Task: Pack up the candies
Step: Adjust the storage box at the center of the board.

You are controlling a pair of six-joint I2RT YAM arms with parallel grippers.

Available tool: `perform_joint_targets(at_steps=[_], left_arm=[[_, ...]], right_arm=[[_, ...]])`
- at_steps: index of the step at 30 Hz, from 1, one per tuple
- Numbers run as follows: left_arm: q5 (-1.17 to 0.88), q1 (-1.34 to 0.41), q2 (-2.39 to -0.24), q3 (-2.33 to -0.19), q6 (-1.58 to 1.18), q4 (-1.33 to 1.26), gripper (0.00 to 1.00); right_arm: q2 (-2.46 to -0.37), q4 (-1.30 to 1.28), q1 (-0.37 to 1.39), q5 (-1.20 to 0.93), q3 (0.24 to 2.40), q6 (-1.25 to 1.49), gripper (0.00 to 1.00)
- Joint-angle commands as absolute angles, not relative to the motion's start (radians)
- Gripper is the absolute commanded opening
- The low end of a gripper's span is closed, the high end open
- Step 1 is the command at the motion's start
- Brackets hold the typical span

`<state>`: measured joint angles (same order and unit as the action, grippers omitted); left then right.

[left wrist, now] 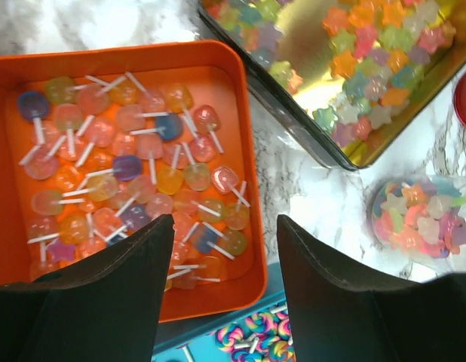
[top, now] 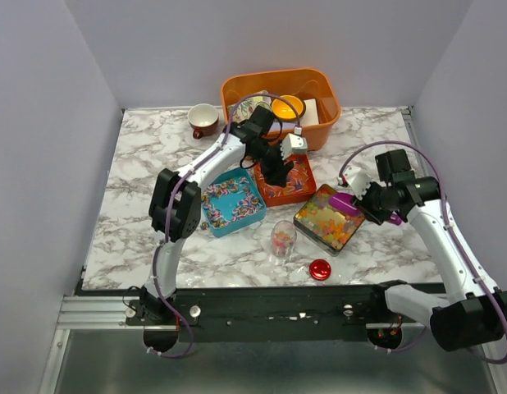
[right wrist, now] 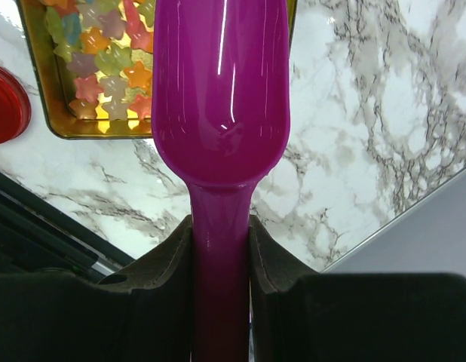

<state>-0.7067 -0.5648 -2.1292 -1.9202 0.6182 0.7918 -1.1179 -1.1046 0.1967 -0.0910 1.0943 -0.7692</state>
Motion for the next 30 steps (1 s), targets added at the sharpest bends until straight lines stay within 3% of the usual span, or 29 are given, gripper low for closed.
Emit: perform_joint_targets(at_steps=[1,11,17,23,30], left_arm=[[-0.637,-0.63,-2.171,-1.93,0.759,0.93,0.67],[-0.534,-0.673,-2.216,-1.884,0.723,0.839,0.66],[-0.537,-0.678,-2.218,-1.858,0.739,0.853,0.39],[-0.525,-0.678,-2.177,-1.76,0.816,0.854,0.27],[-0.529,-0.678,-2.102,-1.638,0.851,0.842,0.21]], right_arm=[[-1.101,-1.101,0.138,-0.121,1.081,-0.735,0.01],[-1.091,-1.12,0.109,-0.152,1.072,-0.73,0.01],[-1.117,-1.123,0.107,-0.158,1.097,-0.736,0.01],[-1.147,-1.131,0.107,-0.17,1.135,-0.742,0.01],[-1.18,-1.144,0.107,-0.184,1.172,-0.752,0.01]])
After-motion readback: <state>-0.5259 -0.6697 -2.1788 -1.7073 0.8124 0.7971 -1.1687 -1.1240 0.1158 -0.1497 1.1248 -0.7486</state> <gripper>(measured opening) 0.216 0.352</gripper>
